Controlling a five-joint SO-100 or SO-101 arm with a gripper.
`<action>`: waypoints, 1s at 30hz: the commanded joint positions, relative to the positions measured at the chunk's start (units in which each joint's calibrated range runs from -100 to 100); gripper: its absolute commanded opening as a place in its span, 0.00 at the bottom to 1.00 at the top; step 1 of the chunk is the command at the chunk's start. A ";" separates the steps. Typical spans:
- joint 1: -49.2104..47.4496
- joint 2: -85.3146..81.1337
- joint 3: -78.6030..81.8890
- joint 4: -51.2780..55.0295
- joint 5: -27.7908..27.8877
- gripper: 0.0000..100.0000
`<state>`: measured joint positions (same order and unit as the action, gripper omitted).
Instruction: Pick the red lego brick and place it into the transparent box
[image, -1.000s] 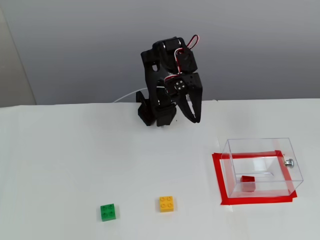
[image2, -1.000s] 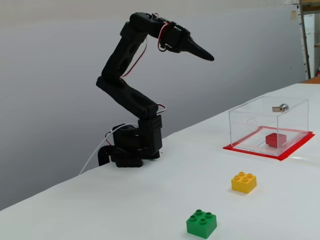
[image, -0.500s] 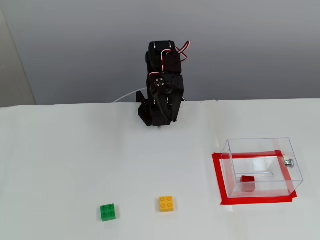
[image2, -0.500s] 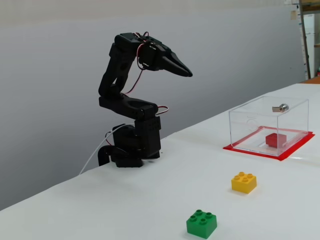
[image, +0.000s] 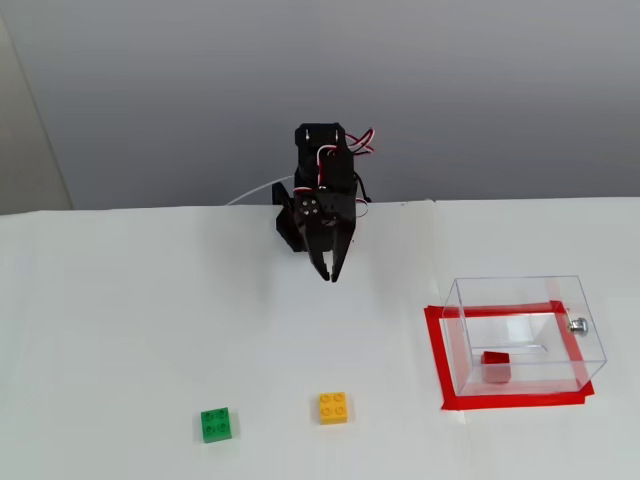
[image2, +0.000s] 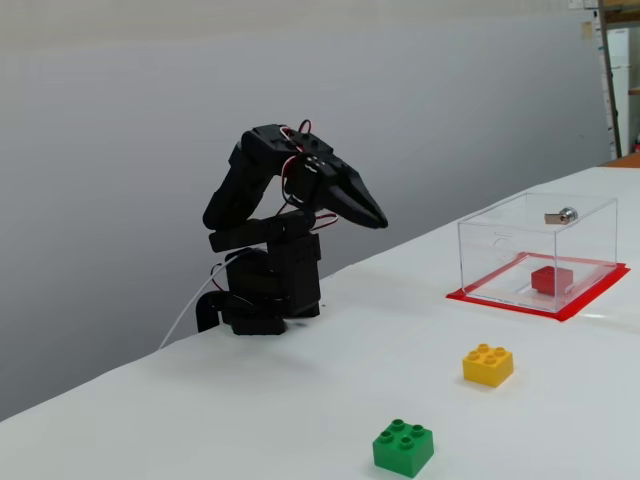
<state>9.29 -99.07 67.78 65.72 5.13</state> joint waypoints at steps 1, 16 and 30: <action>0.13 -0.68 4.82 -4.63 -0.12 0.02; 0.06 -0.68 29.77 -20.73 -0.12 0.02; -2.53 -0.76 26.88 0.68 -6.02 0.02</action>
<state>6.52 -99.24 95.76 63.32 -0.10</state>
